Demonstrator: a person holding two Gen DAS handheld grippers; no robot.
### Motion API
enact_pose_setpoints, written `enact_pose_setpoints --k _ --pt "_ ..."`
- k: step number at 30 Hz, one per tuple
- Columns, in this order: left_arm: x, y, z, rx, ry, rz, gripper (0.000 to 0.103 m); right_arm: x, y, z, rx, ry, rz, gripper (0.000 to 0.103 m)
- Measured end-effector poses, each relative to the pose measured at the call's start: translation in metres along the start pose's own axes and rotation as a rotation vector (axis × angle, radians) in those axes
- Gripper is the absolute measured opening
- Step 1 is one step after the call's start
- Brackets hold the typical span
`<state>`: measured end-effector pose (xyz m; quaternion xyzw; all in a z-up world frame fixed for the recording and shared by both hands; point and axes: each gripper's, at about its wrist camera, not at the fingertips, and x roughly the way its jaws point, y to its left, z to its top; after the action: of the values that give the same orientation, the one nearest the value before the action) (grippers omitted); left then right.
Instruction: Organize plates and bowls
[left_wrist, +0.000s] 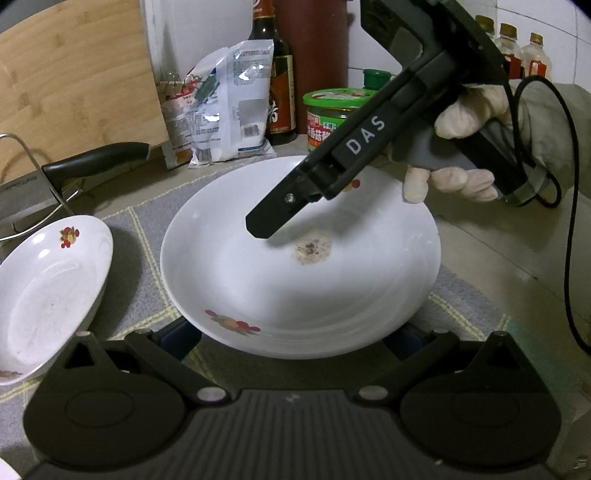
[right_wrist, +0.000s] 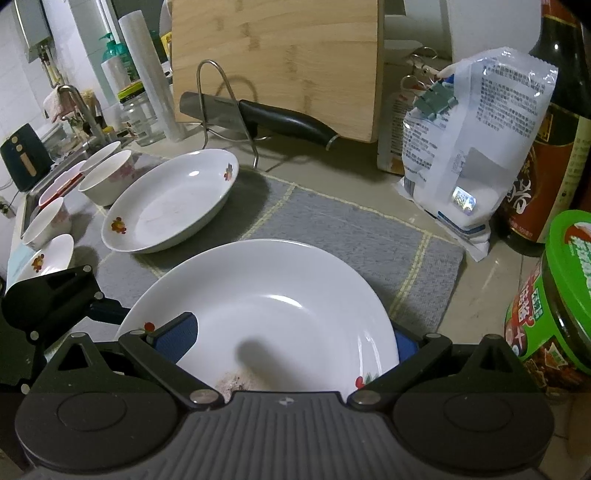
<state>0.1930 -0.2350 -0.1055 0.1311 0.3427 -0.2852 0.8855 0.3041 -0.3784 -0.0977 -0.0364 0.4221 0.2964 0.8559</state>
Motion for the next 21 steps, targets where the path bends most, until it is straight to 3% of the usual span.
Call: enact_pose_setpoints --k 13,21 --pt "-0.013 -0.007 -0.009 -0.014 -0.022 0.011 0.102 -0.008 0.007 -0.002 -0.028 0.008 -0.076 0.103" --pt "-0.066 0.01 -0.021 -0.117 -0.095 0.036 0.102 -0.043 0.043 0.002 -0.017 -0.105 -0.187 0.103"
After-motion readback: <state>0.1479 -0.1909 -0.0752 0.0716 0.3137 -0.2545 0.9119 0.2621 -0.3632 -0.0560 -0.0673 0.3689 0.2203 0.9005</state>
